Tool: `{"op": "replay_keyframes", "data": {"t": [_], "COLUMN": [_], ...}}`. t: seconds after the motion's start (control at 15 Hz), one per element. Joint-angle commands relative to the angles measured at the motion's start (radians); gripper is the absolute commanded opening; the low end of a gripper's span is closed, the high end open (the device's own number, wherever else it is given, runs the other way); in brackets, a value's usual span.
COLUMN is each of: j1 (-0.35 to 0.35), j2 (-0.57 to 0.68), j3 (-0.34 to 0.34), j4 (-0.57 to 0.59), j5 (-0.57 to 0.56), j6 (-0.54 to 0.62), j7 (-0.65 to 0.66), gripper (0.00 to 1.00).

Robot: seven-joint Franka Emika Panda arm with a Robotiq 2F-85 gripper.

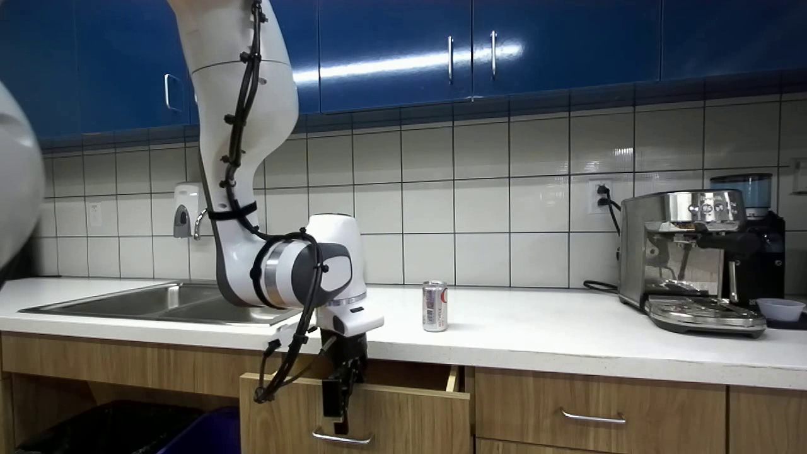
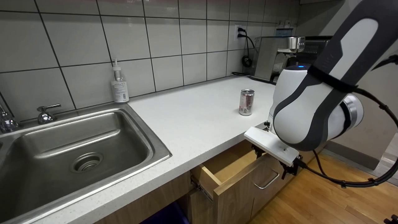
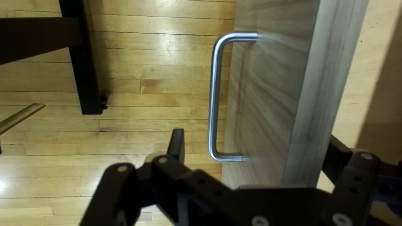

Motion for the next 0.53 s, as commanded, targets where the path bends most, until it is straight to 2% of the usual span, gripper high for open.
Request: {"op": "replay_keyframes", "data": {"t": [0.0, 0.47], "j1": [0.027, 0.078], "j2": [-0.045, -0.066], "j3": [-0.013, -0.056], "j4": [-0.064, -0.117], "j5": [-0.008, -0.028], "j6": [-0.012, 0.003], "j7": [0.019, 0.047], "gripper": [1.00, 1.00]}}
